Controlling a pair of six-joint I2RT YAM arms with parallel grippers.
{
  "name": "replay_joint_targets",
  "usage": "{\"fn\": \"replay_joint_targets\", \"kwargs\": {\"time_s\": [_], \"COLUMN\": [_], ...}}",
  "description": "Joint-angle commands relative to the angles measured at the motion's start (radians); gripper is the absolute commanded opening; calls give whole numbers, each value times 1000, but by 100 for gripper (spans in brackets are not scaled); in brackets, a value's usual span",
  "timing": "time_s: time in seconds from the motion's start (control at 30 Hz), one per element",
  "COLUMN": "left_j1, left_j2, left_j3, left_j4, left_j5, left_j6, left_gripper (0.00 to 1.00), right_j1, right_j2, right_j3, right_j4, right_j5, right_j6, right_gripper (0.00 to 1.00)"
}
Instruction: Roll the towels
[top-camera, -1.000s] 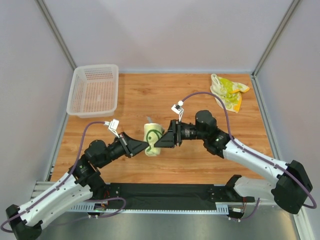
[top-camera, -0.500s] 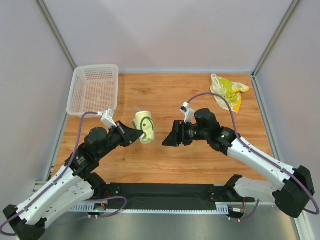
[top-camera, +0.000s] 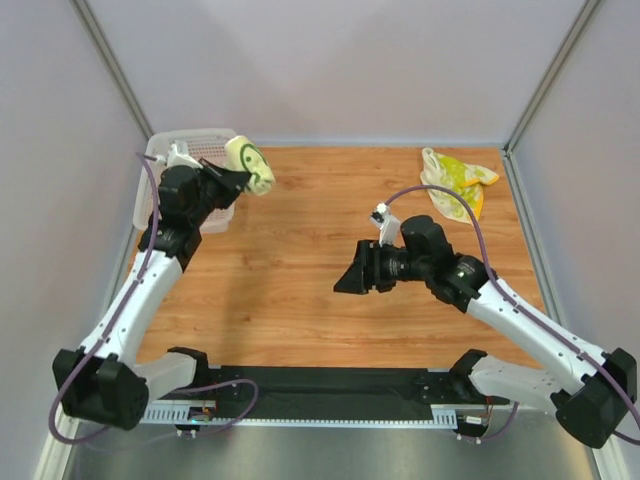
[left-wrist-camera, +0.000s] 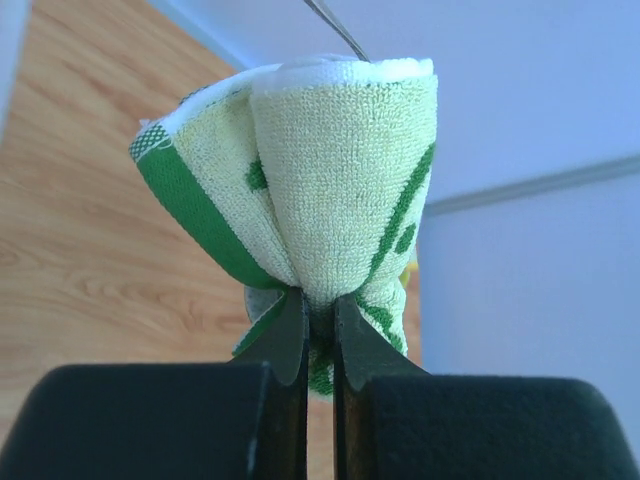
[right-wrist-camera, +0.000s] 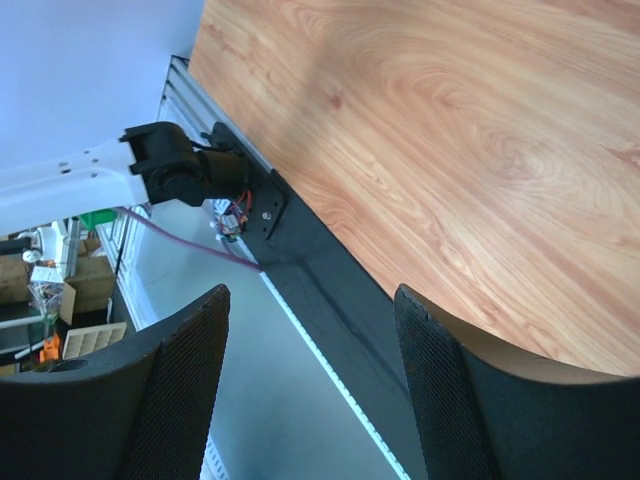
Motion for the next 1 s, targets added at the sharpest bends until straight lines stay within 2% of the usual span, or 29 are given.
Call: {"fn": "replay_joint_targets", "kwargs": {"time_s": [0.0, 0.07, 0.17, 0.23, 0.33, 0.5, 0.67, 0.8, 0.97], "left_j1": [76, 125, 196, 230, 274, 293, 308, 308, 314], "left_j2": [105, 211, 326, 401, 510, 673, 837, 969, 1101], "left_j3": [120, 169, 182, 125, 123, 221, 329, 478, 597], "left_j4": [101, 95, 205, 407, 546, 525, 526, 485, 411], "left_j5": [-25, -42, -40, -59, -121, -263, -321, -388, -421], "left_j6": [-51, -68, -133, -169, -218, -218, -291, -299, -301], "left_gripper": [0, 0, 0, 0, 0, 0, 0, 0, 0], "right_j1": [-4, -12, -18, -20, -21, -37, -52, -75, -145], "right_j2": [-28, -37, -41, -43, -41, -34, -11, 9, 51], "right_j3": [64, 85, 105, 114, 121, 130, 127, 119, 108], "right_j4": [-15, -27, -55, -64, -84, -122, -138, -132, -99], "right_j5": [-71, -89, -109, -112, -103, -68, -51, -25, -84], "right_j6": [10, 15, 18, 18, 14, -19, -42, -71, -72], "right_gripper": [68, 68, 68, 68, 67, 67, 66, 66, 65]}}
